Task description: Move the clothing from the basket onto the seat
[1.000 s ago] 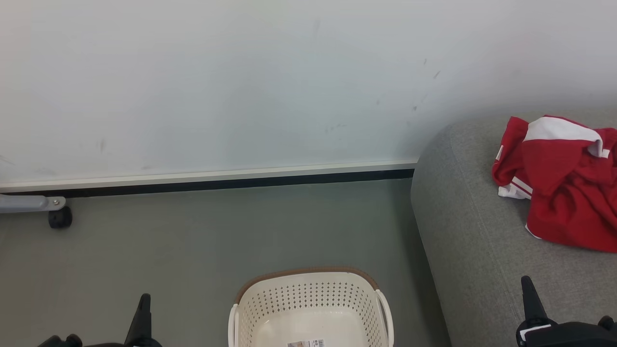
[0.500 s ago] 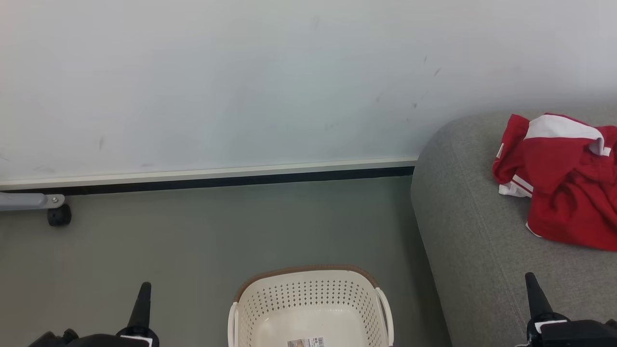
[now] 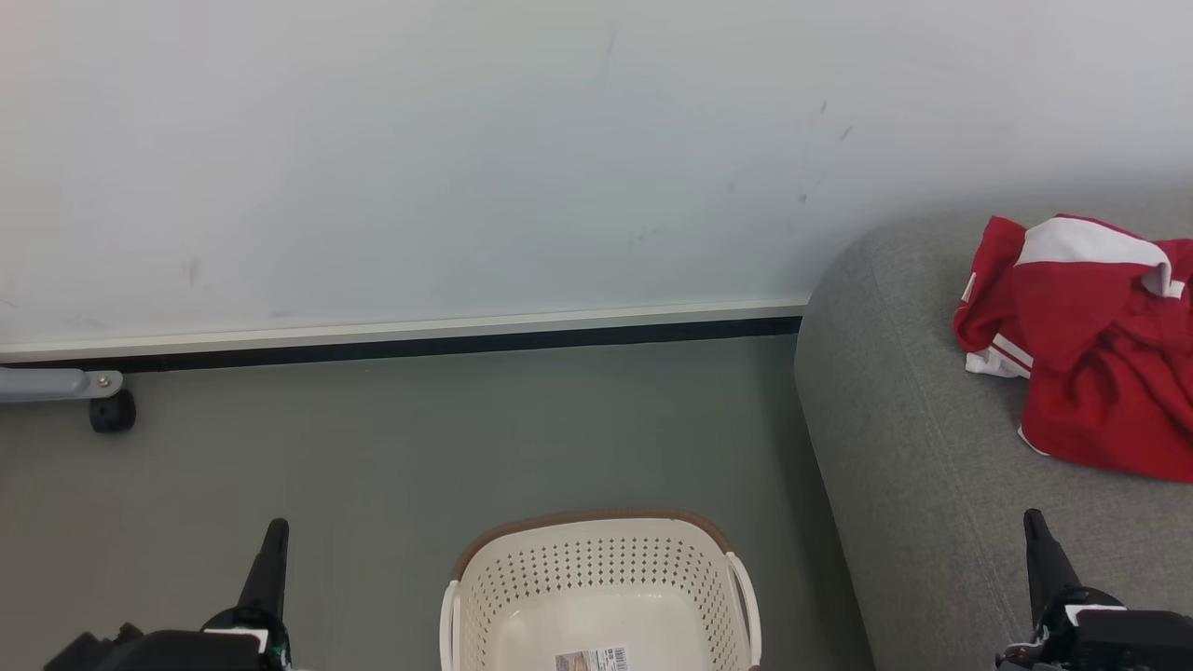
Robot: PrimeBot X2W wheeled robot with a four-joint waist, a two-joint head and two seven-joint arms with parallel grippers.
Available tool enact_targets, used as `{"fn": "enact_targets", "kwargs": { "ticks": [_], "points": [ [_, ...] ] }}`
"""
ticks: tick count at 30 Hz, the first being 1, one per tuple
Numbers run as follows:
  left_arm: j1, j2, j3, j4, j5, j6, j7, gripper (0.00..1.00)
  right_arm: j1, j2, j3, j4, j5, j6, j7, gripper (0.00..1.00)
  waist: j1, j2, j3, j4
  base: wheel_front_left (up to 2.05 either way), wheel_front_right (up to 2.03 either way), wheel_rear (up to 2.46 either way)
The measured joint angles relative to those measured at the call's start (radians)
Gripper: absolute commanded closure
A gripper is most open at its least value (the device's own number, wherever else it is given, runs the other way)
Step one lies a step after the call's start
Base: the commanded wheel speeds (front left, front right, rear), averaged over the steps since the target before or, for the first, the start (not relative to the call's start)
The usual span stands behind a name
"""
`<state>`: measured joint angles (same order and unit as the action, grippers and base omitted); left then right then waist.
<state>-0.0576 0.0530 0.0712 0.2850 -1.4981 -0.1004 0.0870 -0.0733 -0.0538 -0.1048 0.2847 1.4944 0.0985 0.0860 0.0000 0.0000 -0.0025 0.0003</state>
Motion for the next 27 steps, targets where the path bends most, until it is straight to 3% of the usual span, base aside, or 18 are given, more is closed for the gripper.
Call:
{"fn": "enact_targets", "kwargs": {
  "ticks": [8,27],
  "points": [
    [-0.019,-0.009,0.019,0.009,-0.089,-0.021,0.026,1.00,-0.009,0.008,-0.027,0.013,0.100,0.019,0.026,1.00,0.0000,0.0000,0.004,0.000,0.00,0.00,0.00],
    [-0.023,-0.010,0.020,0.010,-0.103,-0.023,0.026,1.00,-0.019,0.009,-0.028,0.014,0.101,0.022,0.027,1.00,0.0000,0.0000,0.004,0.000,0.00,0.00,0.00]
  ]
}}
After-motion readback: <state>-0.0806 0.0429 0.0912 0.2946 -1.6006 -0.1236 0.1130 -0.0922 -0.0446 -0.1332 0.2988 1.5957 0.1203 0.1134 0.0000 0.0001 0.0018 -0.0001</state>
